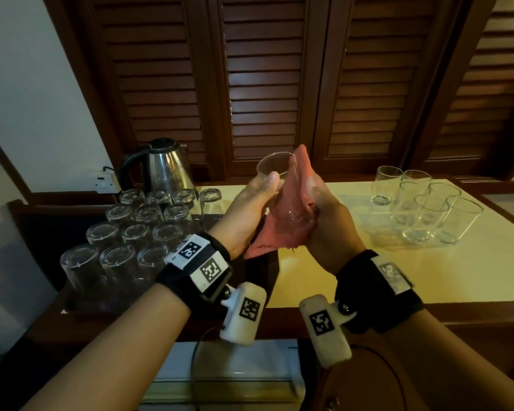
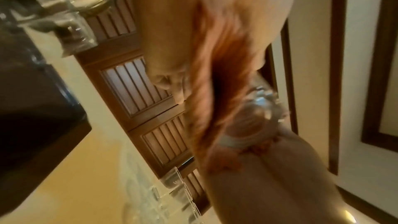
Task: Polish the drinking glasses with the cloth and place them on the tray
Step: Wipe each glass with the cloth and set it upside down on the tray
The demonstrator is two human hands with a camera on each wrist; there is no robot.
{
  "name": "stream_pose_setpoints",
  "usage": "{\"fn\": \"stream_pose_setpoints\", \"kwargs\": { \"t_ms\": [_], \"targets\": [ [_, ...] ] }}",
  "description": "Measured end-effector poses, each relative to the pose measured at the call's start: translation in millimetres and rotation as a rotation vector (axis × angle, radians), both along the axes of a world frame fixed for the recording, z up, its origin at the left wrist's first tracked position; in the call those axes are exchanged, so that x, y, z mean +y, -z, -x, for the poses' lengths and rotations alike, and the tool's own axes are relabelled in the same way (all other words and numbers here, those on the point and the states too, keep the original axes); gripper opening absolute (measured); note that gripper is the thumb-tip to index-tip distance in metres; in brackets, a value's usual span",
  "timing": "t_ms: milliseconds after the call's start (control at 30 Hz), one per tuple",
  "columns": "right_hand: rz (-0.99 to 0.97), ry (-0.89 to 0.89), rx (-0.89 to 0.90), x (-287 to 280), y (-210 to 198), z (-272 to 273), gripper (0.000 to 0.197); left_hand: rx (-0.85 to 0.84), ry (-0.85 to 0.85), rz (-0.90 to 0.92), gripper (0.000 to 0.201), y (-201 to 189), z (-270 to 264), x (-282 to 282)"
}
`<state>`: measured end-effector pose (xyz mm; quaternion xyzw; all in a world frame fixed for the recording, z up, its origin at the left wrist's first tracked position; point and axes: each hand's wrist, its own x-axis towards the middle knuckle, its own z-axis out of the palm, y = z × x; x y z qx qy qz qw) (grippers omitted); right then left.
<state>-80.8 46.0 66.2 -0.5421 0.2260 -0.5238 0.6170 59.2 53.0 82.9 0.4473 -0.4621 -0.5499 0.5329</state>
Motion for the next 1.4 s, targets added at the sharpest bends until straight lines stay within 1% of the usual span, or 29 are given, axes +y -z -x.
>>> {"fn": "stream_pose_setpoints", "kwargs": {
  "t_ms": [33,67,133,167,200,267,333,367,433,500,533,567,600,667,700,767,800,900,967,1033,1067,1100,1133,1167,1200,1233,1300,1333,1400],
  "targets": [
    [0.058,0.029,0.070,0.7,1.5,0.0,0.053,-0.022,-0.060,-0.007,0.051,0.5,-0.4,-3.5],
    [0.114,0.059,0.136,1.1,3.6,-1.2,0.056,-0.032,-0.073,-0.022,0.049,-0.5,1.6,-4.0],
    [0.182,0.079,0.193,1.8,8.6,-3.5,0.061,-0.046,-0.048,-0.065,0.057,-0.3,9.1,-3.5],
    [0.181,0.066,0.175,2.6,9.5,-5.1,0.060,-0.060,-0.050,-0.076,0.066,1.3,11.3,-3.5],
    [0.144,0.044,0.122,2.2,10.0,-6.3,0.057,-0.063,-0.055,-0.068,0.067,2.4,13.2,-2.9],
    [0.007,-0.001,-0.018,1.8,8.3,-6.6,0.047,-0.005,-0.027,-0.035,0.048,-0.1,13.0,-0.7],
    [-0.068,0.000,-0.100,-0.3,7.4,-2.6,0.040,0.031,0.062,-0.034,0.044,-1.5,9.7,-0.1],
    [-0.053,0.021,-0.087,-2.3,6.8,-0.1,0.042,0.016,0.077,-0.032,0.043,-1.1,7.5,-2.2],
    [0.068,0.094,0.069,-5.2,5.6,1.5,0.054,-0.040,0.009,-0.032,0.040,1.9,3.2,-9.7],
    [0.230,0.167,0.254,-8.6,8.2,-1.2,0.064,-0.074,-0.045,-0.058,0.056,0.9,5.1,-13.8],
    [0.269,0.172,0.277,-10.2,10.5,-4.2,0.067,-0.072,-0.036,-0.075,0.065,0.2,7.7,-13.6],
    [0.269,0.156,0.255,-11.2,12.0,-7.3,0.068,-0.061,-0.026,-0.088,0.066,-0.1,10.4,-13.6],
    [0.238,0.134,0.202,-12.0,13.7,-9.7,0.068,-0.039,-0.026,-0.080,0.061,-0.2,12.8,-13.1],
    [0.141,0.058,0.049,-12.6,16.1,-10.8,0.061,0.007,-0.024,-0.059,0.040,0.8,13.5,-13.3],
    [0.090,0.019,-0.019,-12.9,17.0,-9.9,0.055,0.024,0.001,-0.050,0.034,0.6,11.9,-12.5],
    [0.033,0.005,-0.064,-14.5,18.7,-5.6,0.051,-0.013,0.042,-0.049,0.032,3.6,5.7,-14.2],
    [0.031,0.013,-0.050,-16.0,19.6,-4.2,0.051,-0.053,0.036,-0.052,0.035,4.8,4.1,-15.9],
    [0.175,0.105,0.119,-16.4,19.7,-5.9,0.061,-0.101,-0.029,-0.102,0.064,8.3,2.5,-20.0],
    [0.244,0.131,0.198,-16.4,19.8,-11.2,0.063,-0.090,-0.022,-0.129,0.069,10.2,4.6,-22.2],
    [0.206,0.104,0.168,-15.1,20.5,-15.0,0.061,-0.121,-0.044,-0.129,0.081,9.5,8.2,-20.4],
    [0.151,0.068,0.110,-14.0,20.4,-15.7,0.058,-0.152,-0.075,-0.106,0.088,10.9,7.8,-21.2],
    [0.071,0.019,0.036,-13.2,20.4,-14.9,0.053,-0.185,-0.084,-0.066,0.087,10.4,7.8,-21.3],
    [-0.010,-0.031,-0.039,-13.4,20.8,-13.6,0.048,-0.219,-0.062,-0.011,0.072,9.7,6.8,-20.1],
    [-0.066,-0.061,-0.092,-13.9,21.3,-12.2,0.043,-0.249,-0.029,0.028,0.052,8.4,5.1,-18.2],
    [-0.091,-0.068,-0.116,-14.8,21.8,-11.6,0.040,-0.249,0.013,0.030,0.039,8.3,2.8,-17.4],
    [-0.096,-0.057,-0.107,-16.1,22.3,-10.5,0.040,-0.237,0.027,0.015,0.033,8.2,0.4,-16.9],
    [-0.029,0.002,-0.022,-18.5,24.5,-9.8,0.051,-0.214,0.010,-0.030,0.026,7.4,-3.9,-17.4],
    [0.032,0.032,0.039,-19.2,25.4,-10.7,0.057,-0.196,0.002,-0.070,0.031,7.3,-3.0,-17.0],
    [0.105,0.057,0.103,-19.9,27.3,-15.1,0.061,-0.166,-0.037,-0.133,0.066,7.9,2.8,-15.9]
  ]
}}
